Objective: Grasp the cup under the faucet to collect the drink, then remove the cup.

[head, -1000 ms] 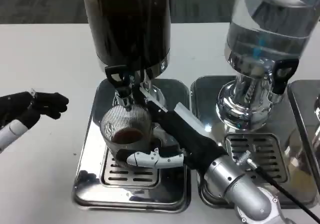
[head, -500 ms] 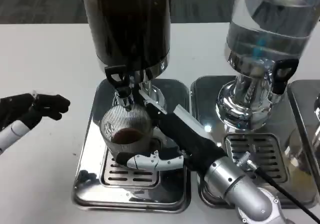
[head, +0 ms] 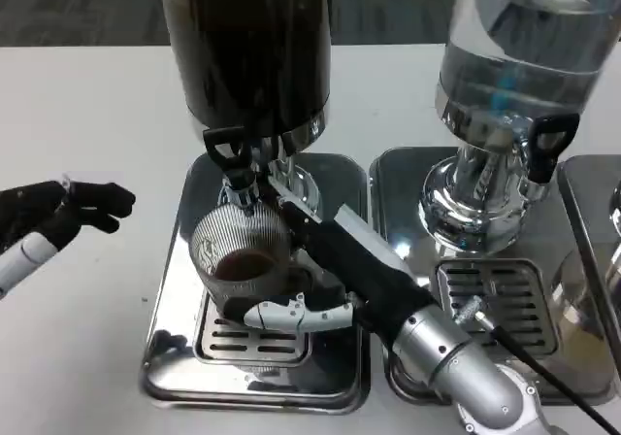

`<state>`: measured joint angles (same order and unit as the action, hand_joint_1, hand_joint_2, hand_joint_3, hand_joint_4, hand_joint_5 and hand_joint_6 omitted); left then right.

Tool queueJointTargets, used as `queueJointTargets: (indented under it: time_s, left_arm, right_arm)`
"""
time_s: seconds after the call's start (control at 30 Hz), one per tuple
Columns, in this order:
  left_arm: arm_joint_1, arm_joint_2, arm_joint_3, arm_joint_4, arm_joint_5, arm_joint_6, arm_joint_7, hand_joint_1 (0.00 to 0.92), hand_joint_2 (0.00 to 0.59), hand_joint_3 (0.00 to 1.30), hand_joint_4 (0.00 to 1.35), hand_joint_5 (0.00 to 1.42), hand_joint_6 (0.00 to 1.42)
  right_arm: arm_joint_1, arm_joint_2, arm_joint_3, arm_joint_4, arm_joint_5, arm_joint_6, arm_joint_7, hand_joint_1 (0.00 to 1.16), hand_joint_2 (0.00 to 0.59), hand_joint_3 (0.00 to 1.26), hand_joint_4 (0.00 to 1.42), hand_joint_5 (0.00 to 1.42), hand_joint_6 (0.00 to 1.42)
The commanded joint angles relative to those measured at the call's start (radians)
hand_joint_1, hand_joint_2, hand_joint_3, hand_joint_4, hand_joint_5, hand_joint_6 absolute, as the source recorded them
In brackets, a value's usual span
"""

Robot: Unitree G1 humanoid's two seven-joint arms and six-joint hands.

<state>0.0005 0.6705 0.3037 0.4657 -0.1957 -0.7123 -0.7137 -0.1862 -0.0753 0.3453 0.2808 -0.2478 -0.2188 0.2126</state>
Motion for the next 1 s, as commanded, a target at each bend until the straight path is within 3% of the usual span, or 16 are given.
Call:
queueJointTargets:
  time_s: [0.03,0.6,1.0]
  left_arm:
    - [-0.002,0.023,0.005,0.008,-0.016,0.009,-0.011,0.000,0.156,0.42,0.38,0.40,0.31]
    - [0.001,0.022,0.003,0.005,-0.009,0.012,-0.005,0.000,0.167,0.43,0.38,0.40,0.32]
    - [0.007,0.025,0.008,0.000,-0.009,0.015,-0.002,0.000,0.175,0.43,0.38,0.40,0.32]
  right_arm:
    - [0.002,-0.004,0.006,-0.002,-0.014,0.017,0.001,0.82,0.149,0.00,0.00,0.01,0.13]
    - [0.016,0.007,0.029,-0.060,-0.100,0.089,-0.056,0.86,0.122,0.00,0.00,0.02,0.15]
    - [0.034,0.025,0.056,-0.099,-0.134,0.154,-0.089,0.86,0.123,0.00,0.06,0.17,0.29]
